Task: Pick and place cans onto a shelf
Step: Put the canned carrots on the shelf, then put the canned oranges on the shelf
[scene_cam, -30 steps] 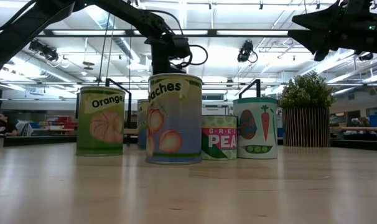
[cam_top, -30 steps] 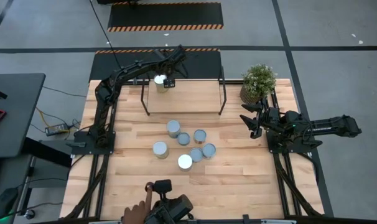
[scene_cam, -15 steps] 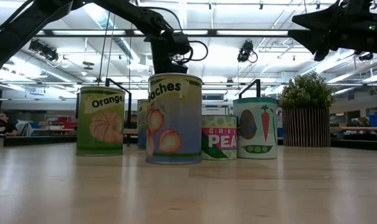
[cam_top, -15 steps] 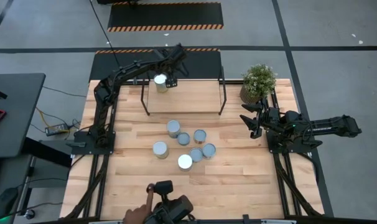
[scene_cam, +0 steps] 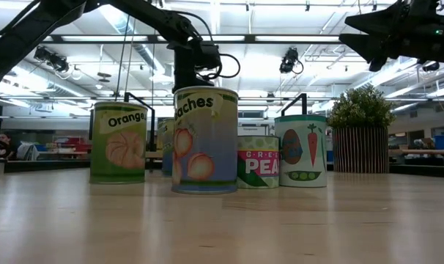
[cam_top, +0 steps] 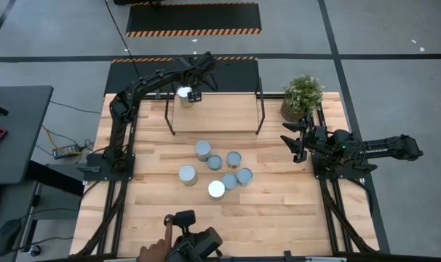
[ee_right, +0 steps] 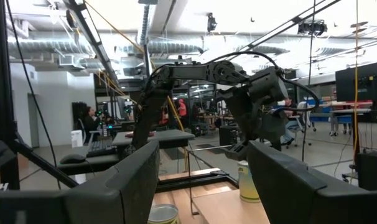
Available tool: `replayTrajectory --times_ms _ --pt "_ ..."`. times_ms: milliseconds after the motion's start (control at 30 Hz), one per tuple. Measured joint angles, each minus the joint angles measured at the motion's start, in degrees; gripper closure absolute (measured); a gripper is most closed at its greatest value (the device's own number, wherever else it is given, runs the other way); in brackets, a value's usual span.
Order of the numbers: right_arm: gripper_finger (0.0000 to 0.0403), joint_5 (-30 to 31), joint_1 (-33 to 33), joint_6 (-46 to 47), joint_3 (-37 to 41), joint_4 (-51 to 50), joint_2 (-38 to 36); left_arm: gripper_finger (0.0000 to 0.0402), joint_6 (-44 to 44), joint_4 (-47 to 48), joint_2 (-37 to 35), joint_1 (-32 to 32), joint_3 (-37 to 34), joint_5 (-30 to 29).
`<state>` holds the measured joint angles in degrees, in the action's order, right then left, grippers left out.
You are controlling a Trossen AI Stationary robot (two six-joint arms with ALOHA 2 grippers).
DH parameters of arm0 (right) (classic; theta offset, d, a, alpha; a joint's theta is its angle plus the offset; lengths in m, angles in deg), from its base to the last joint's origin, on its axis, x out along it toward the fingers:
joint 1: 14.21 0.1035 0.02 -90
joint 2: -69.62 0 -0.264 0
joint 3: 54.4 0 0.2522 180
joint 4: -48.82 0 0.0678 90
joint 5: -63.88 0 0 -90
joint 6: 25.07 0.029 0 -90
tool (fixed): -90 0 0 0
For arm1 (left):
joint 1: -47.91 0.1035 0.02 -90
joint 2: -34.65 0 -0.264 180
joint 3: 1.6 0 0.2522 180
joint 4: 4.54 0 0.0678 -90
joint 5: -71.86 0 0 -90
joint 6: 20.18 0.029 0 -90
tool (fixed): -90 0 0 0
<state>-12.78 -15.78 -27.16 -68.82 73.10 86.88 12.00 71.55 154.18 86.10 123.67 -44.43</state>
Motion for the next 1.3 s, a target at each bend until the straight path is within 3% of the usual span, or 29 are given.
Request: replayTrajectory --times_ms 233,500,700,1000,1300 --pt "0.0153 0.0 0.0 0.0 0.0 0.0 0.0 0.0017 -0.29 -0.1 0.07 -0.1 -0.02 -0.26" --pt "0.0153 0.0 0.0 -0.68 0.0 -0.71 0.0 0.0044 -1.78 0.31 -2.15 -4.47 -0.04 16.42" --pt "0.0153 0.02 0.0 -1.4 0.0 -0.89 0.0 0.006 -7.8 9.04 -3.78 -10.98 -0.04 23.13" --pt "0.0153 0.22 0.0 -1.08 0.0 -0.92 0.0 0.0066 -19.4 25.88 -4.15 -22.85 -0.07 23.72" --pt "0.0153 0.2 0.0 -0.23 0.0 -0.92 0.24 0.0066 -36.38 27.67 -8.01 -33.78 -0.04 23.19"
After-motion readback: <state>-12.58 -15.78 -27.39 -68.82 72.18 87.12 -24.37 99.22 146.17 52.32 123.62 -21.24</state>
